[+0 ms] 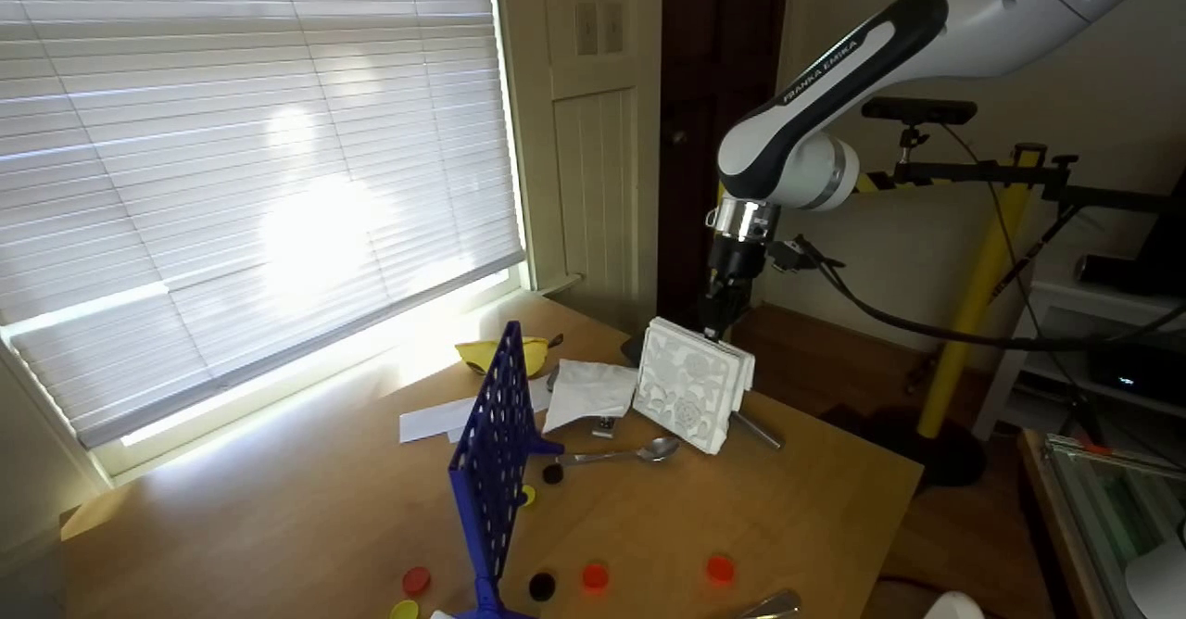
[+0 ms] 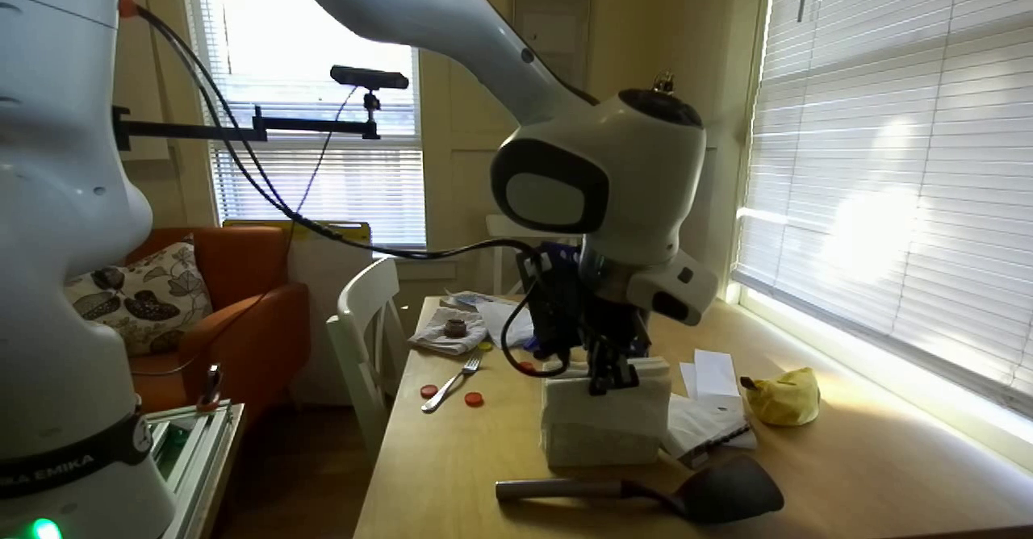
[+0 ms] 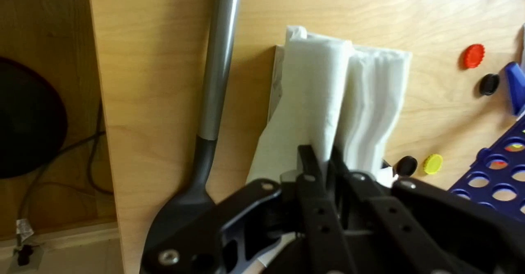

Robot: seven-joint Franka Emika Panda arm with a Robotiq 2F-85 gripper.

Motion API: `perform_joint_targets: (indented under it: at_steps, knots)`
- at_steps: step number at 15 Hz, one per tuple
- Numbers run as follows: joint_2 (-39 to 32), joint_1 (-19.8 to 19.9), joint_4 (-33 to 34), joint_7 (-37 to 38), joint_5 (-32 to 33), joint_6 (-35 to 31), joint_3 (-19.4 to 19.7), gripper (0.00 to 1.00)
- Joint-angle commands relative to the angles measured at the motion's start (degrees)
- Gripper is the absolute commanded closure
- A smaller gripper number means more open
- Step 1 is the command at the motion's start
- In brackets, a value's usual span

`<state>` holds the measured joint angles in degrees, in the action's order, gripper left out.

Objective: Move the stack of tissues to the right then remove a tissue from the stack

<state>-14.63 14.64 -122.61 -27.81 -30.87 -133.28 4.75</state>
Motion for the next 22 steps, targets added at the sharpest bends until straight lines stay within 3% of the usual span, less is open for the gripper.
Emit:
perform_joint_targets:
  at_steps: [1, 6, 10, 12, 13, 14, 15, 18, 22]
  knots:
    - [0.8, 0.0, 0.6, 1.6, 1.9, 1.0, 0.1, 0.99]
    - [2.3, -0.2, 0.5, 1.3, 3.2, 1.5, -0.1, 0.99]
    - [2.5, -0.5, 0.6, 1.5, 4.3, 1.9, -0.1, 0.93]
    - [2.6, -0.8, 0.5, 1.6, 5.0, 1.8, 0.0, 0.98]
    - [2.6, -0.9, 0.6, 1.8, 5.7, 2.0, 0.1, 0.7]
    - [2.6, -1.0, 0.5, 1.8, 5.9, 1.3, 0.0, 0.88]
    - [2.6, -1.0, 0.6, 1.8, 6.1, 1.6, 0.0, 0.94]
    - [3.2, -1.1, 0.7, 1.8, 6.5, 1.8, 0.1, 1.0]
    - [3.7, -1.2, 0.8, 1.8, 6.6, 1.9, 0.2, 0.99]
